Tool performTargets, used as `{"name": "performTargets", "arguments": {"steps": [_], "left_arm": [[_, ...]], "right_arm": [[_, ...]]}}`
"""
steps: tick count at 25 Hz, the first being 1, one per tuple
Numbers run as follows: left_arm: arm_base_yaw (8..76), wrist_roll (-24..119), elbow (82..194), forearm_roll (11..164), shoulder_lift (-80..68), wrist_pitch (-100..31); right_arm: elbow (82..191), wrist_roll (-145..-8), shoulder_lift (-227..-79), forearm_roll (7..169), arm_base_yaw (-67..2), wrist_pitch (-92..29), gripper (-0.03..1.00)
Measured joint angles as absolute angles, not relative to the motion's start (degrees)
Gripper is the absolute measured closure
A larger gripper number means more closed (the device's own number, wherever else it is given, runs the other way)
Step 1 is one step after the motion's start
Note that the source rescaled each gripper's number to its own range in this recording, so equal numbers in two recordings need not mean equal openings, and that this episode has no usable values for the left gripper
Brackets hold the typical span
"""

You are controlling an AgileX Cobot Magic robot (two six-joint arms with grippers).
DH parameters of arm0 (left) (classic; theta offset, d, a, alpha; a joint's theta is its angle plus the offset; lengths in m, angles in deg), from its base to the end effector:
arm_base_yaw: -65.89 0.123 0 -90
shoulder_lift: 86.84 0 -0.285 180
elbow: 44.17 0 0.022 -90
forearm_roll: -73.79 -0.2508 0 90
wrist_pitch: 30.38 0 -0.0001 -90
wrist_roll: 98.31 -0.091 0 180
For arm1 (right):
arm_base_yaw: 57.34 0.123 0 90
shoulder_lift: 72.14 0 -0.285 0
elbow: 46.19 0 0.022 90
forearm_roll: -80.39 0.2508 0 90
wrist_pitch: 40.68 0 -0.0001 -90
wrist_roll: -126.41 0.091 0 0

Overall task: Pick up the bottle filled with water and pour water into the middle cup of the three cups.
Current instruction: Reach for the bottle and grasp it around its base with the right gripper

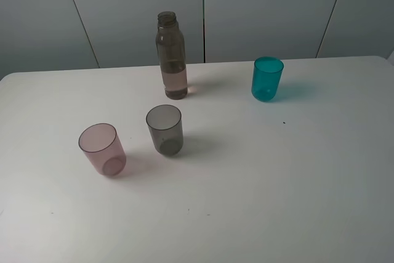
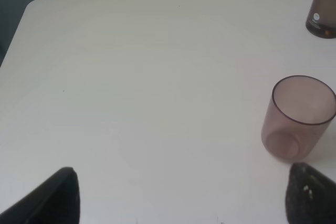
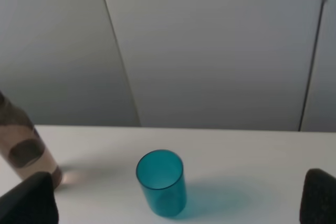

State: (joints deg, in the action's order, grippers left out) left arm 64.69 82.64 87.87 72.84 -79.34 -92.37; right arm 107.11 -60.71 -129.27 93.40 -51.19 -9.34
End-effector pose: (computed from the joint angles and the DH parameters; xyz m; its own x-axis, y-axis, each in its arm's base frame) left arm -0.0077 0.0015 0.2785 -0.4609 0.0009 -0.8875 0.0039 1.0000 -0.0011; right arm 0.1723 0.0293 0.3736 -0.4264 0.0245 -0.9042 -0.1827 0.9767 0.1126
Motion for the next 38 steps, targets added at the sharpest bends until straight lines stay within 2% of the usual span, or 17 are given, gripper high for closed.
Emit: {"name": "performTargets", "arguments": {"steps": [7, 17, 22, 30, 38], "left_arm": [[64.7, 82.9, 87.9, 72.8, -79.3, -92.4], [64.7, 82.9, 87.9, 72.8, -79.3, -92.4], [64.7, 82.9, 87.9, 72.8, -79.3, -92.4], [64.7, 82.9, 87.9, 72.8, -79.3, -92.4], [64.7, 82.9, 87.9, 72.8, -79.3, -92.4]], "right_arm": [[107.1, -63.3, -145.6, 92.8, -36.2, -19.5, -0.03], [107.1, -63.7, -167.1, 92.8, -25.2, -44.0, -0.03], [109.1, -63.9, -175.8, 90.2, -23.3, -51.1, -0.03], [117.1, -63.1, -189.8, 88.2, -23.2, -51.8, -0.03], [123.2, -59.4, -197.4, 84.6, -23.2, -52.5, -0.03]]}}
